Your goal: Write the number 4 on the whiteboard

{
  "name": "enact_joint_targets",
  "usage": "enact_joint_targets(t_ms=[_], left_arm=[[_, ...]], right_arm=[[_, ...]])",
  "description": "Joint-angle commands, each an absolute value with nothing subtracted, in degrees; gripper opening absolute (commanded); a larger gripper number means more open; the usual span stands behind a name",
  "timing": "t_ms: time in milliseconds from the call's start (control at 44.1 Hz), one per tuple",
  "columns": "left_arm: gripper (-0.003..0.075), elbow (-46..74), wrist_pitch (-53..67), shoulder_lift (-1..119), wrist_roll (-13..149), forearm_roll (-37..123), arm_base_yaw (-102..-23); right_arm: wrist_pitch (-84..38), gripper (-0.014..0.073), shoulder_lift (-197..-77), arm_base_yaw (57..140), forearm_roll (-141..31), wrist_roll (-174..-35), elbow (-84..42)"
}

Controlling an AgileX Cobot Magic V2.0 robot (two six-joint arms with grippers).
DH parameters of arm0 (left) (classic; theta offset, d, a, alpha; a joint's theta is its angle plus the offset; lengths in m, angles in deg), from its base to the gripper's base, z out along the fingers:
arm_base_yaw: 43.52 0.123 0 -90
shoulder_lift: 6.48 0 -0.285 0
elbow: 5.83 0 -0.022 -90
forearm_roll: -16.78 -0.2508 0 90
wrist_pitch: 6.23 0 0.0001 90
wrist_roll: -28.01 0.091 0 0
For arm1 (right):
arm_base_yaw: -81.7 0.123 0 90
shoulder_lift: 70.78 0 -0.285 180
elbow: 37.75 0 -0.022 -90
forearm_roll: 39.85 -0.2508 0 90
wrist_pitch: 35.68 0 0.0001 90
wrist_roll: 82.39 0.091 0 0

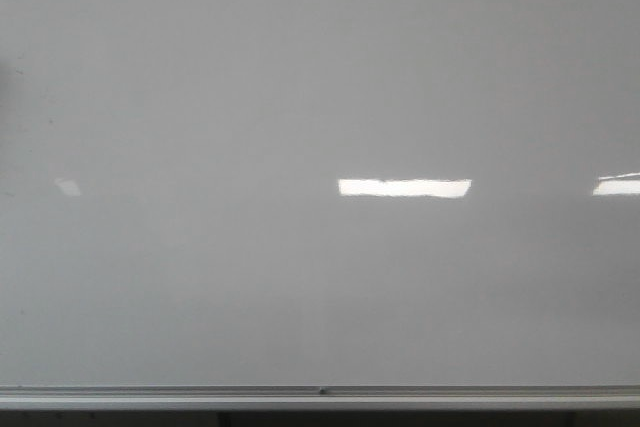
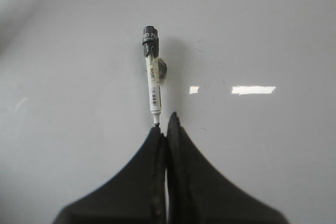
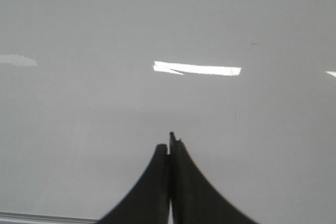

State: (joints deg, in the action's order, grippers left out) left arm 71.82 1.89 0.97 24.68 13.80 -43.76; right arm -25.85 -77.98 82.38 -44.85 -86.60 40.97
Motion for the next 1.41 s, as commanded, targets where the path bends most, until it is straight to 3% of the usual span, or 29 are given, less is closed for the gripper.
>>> enact_joint_targets(t_ms=[0,1384], left_arm=[[-0.0020,72.10,-3.18,0.17,24.21,13.88,-44.14],[-0.0020,72.10,-6.23,0.17,24.21,13.46,-44.00]], right_arm=[[-29.93,-0.0114,-76.87,82.05,-44.71,-86.71,40.22],[-34.36,-0.0113,-76.87,82.05,-44.71,-86.71,39.84]])
